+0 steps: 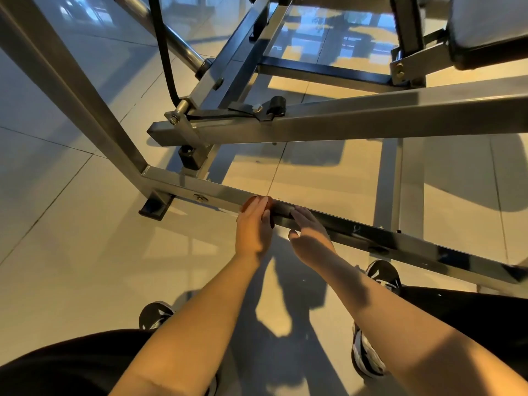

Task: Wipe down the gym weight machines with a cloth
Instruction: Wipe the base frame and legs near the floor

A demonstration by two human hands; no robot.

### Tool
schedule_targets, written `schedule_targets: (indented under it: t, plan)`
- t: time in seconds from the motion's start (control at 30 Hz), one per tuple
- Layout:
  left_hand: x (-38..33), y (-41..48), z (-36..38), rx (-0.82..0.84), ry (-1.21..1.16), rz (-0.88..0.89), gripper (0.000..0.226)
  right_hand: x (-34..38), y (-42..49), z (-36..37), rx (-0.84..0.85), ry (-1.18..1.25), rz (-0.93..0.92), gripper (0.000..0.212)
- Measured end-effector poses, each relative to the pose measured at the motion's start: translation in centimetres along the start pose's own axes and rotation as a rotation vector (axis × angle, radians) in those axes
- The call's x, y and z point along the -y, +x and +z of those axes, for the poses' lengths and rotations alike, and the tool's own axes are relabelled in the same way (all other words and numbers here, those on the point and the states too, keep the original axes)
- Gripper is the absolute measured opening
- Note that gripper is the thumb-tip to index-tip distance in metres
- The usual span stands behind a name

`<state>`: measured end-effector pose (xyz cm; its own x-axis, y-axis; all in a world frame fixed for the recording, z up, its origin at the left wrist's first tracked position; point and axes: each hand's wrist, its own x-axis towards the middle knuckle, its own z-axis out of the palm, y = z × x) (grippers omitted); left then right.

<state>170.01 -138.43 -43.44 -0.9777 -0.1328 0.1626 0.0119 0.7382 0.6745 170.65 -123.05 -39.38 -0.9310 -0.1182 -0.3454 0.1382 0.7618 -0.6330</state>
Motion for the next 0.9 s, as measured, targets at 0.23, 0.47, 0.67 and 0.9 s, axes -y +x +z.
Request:
schedule_targets:
  t: [0.23,0.47,0.67,0.9]
  plan:
    - [-2.6,-1.5,2.0,0.089,-0.039,0.075,0.039,-0.7,-0.6,-0.7,-0.059,0.076,-0.045,0.055]
    - [0.9,-1.1,-0.2,-0.063,-0.139,-0.203,0.039,-1.3,-0.8,0.3,0.011,-0.038,-0.089,0.056]
    - [-0.2,-1.8,1.0,-0.122,-0.348,-0.358,0.043,-1.7,-0.7,-0.2,-0.017,0.047,-0.034,0.057]
    - [-2.7,-4.2,4.0,-0.01,-0.278,-0.068,0.043,-1.6,-1.3,0.5,-0.087,0.104,-0.006,0.057]
